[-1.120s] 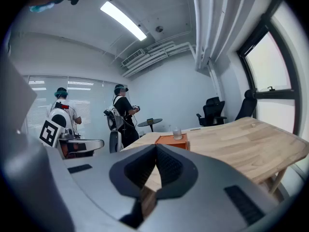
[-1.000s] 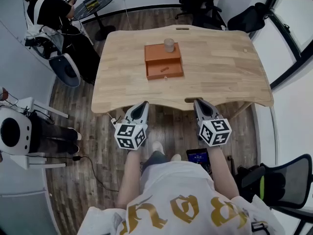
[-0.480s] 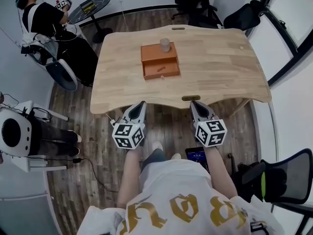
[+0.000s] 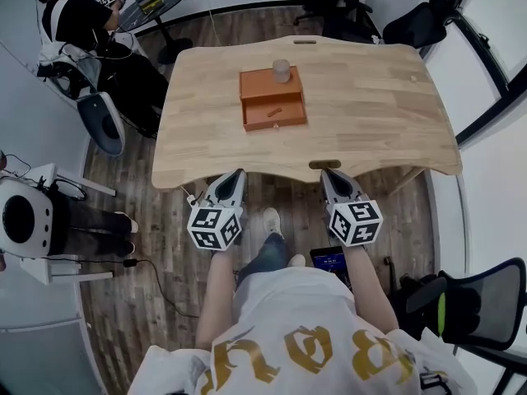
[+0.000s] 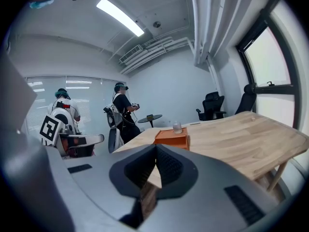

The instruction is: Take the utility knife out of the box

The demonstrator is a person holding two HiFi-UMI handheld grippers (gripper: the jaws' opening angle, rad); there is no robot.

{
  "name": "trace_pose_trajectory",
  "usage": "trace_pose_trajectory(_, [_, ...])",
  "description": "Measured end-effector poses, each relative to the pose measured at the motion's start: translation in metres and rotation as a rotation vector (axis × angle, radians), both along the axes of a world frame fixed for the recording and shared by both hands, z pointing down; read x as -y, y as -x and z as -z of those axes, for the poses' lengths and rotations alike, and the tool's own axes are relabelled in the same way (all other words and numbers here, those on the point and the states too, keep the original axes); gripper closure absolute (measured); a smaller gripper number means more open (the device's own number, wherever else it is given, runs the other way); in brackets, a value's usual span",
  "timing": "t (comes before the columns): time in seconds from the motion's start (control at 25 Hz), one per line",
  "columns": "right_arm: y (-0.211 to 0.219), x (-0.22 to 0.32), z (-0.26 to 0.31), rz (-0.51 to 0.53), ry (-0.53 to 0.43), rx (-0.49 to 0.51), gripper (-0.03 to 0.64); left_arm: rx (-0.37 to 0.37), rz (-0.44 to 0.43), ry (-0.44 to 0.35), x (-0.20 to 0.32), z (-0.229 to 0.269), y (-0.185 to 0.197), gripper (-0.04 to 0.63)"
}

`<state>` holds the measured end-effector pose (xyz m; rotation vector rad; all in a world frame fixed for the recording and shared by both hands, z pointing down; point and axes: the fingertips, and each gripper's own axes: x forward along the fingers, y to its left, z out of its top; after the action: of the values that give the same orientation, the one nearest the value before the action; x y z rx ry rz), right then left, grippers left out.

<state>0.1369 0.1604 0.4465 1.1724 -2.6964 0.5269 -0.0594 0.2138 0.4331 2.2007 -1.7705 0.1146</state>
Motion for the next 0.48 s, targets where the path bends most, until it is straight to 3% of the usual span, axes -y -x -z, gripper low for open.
trace_pose_trajectory(0.32, [0.024, 0.068, -0.010, 0.007, 0.008, -0.018, 0.604, -0.006, 0.003, -0.001, 0.075, -0.008, 0.024, 0.584])
trace_pose_trajectory(0.48, [0.033, 0.115, -0.010, -0.020, 0.027, -0.029, 0.605, -0.009, -0.038, 0.023, 0.130, -0.012, 0.031, 0.584])
